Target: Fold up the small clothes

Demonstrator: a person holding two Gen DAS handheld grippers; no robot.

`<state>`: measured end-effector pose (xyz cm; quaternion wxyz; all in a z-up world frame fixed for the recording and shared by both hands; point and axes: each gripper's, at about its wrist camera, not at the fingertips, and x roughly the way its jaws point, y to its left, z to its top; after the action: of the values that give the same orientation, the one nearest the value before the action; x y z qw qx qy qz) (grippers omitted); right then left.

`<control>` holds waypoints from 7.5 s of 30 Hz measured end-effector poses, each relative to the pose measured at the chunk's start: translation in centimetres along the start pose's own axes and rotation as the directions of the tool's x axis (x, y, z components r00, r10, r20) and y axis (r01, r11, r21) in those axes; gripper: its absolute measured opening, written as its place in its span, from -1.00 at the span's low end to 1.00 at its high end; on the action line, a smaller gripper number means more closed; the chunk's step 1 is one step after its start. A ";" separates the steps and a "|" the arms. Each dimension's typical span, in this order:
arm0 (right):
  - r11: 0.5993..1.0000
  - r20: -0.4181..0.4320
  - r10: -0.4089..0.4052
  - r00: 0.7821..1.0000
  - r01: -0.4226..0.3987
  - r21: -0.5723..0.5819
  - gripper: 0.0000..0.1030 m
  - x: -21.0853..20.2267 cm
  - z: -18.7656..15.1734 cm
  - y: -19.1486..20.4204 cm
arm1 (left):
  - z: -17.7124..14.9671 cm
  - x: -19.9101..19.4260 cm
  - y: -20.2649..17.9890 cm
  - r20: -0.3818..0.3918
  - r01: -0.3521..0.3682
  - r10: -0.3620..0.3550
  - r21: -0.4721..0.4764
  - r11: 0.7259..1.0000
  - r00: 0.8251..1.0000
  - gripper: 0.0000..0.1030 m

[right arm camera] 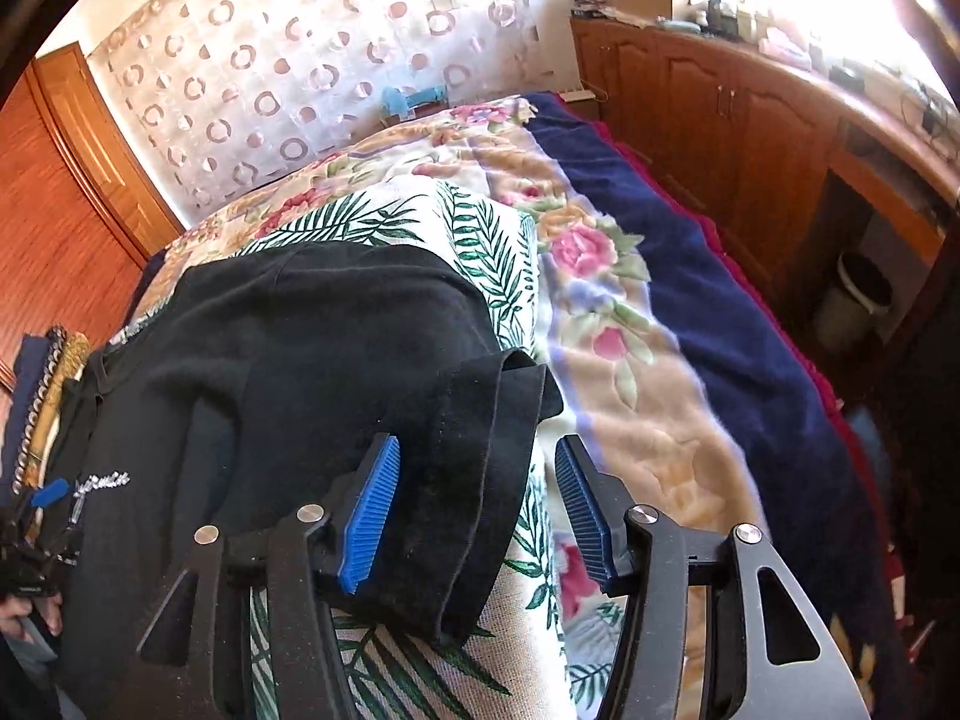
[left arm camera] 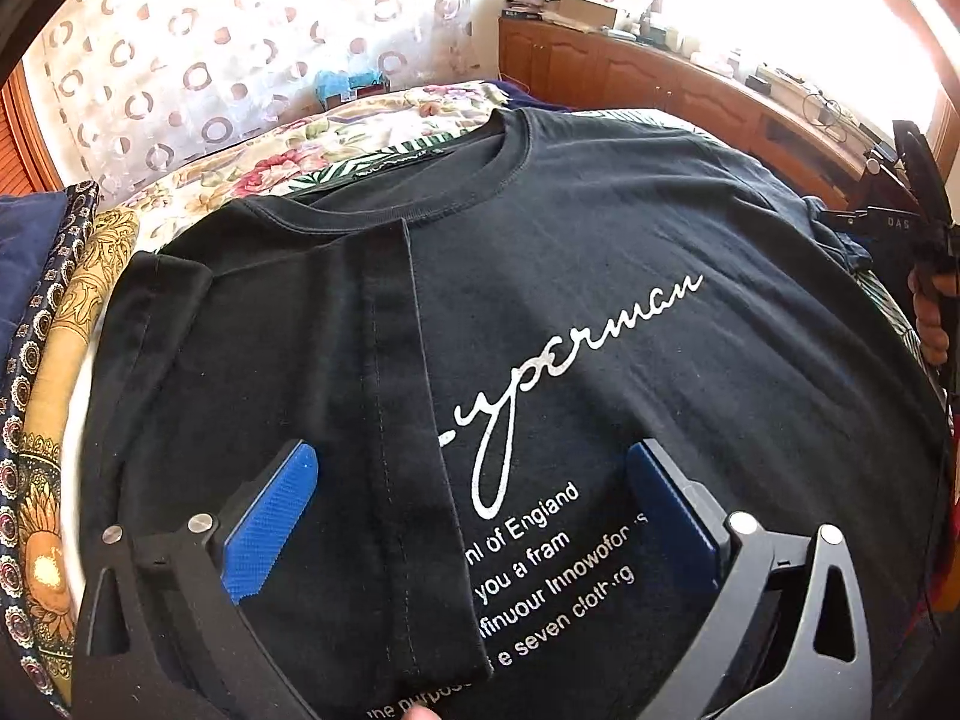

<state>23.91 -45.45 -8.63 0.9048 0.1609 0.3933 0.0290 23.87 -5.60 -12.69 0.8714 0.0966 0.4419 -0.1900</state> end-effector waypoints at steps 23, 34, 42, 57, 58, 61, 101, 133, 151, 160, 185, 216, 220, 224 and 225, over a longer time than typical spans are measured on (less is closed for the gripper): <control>0.940 0.186 0.121 0.975 -0.053 -0.337 -0.91 -5.4 0.9 10.6 | 0.0 -1.3 0.5 0.044 0.014 -0.013 -0.030 0.999 0.999 0.99; 0.890 0.068 0.209 0.976 -0.161 -0.427 -0.25 -3.0 -1.3 15.5 | -0.2 -4.1 2.1 0.109 0.052 -0.042 -0.091 0.994 0.993 0.99; 0.941 0.033 0.151 0.988 -0.133 -0.311 -0.16 -1.9 1.1 13.0 | -0.1 -4.3 2.1 0.134 0.057 -0.046 -0.079 0.995 0.990 0.99; 0.937 0.009 0.103 0.995 -0.094 -0.338 -0.97 4.1 5.7 17.7 | -0.8 -4.8 3.6 0.131 0.009 0.005 -0.108 0.994 0.991 0.99; 0.928 0.011 0.121 0.993 -0.109 -0.357 -0.97 3.9 5.7 18.3 | -0.9 -4.8 3.7 0.129 0.006 0.008 -0.110 0.994 0.992 0.99; 0.898 0.022 0.176 0.984 -0.151 -0.414 -0.97 3.1 5.9 20.6 | -0.9 -4.8 4.1 0.131 0.006 0.010 -0.121 0.993 0.991 0.99; 0.810 -0.084 0.027 0.996 -0.071 -0.582 -0.65 0.5 -6.9 23.9 | -2.0 -6.2 4.1 0.158 -0.013 0.036 -0.141 0.990 0.987 0.99; 0.907 0.041 0.031 0.999 -0.010 -0.421 -0.19 2.6 1.7 18.3 | 6.6 -3.2 11.9 0.026 -0.180 0.184 -0.123 0.976 0.983 0.21; 0.891 0.022 0.026 0.999 -0.013 -0.454 0.03 5.5 2.1 18.4 | 8.6 4.0 14.3 -0.190 -0.225 0.207 -0.080 0.971 0.960 -0.05; 0.893 0.014 0.045 0.999 -0.034 -0.448 0.11 5.6 2.2 17.9 | 8.9 4.6 15.0 -0.197 -0.222 0.206 -0.063 0.973 0.958 -0.80; 0.938 0.018 0.019 1.000 -0.012 -0.345 0.14 6.2 4.7 15.2 | 10.0 -5.9 14.5 0.126 -0.160 0.179 -0.148 0.976 0.976 -0.85; 0.867 0.253 0.252 0.934 -0.101 -0.489 -0.87 -10.8 -5.4 19.0 | -2.8 -19.8 8.0 0.376 -0.083 0.149 -0.187 0.979 0.914 -0.85; 0.869 0.276 0.247 0.929 -0.086 -0.487 -0.87 -13.0 -9.3 17.5 | -6.6 -21.4 7.2 0.388 -0.083 0.163 -0.215 0.973 0.907 -0.85; 0.870 0.271 0.237 0.933 -0.079 -0.487 -0.87 -14.1 -12.5 15.8 | -10.3 -22.7 6.3 0.391 -0.076 0.173 -0.251 0.965 0.904 -0.85; 0.872 0.273 0.236 0.932 -0.080 -0.482 -0.87 -15.0 -13.5 15.3 | -11.1 -23.0 6.0 0.391 -0.074 0.174 -0.258 0.963 0.904 -0.85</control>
<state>5.02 -30.03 -1.91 0.9633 -0.0251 0.2064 0.1700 5.82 9.24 -0.71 0.9602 -0.0220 0.2614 -0.0957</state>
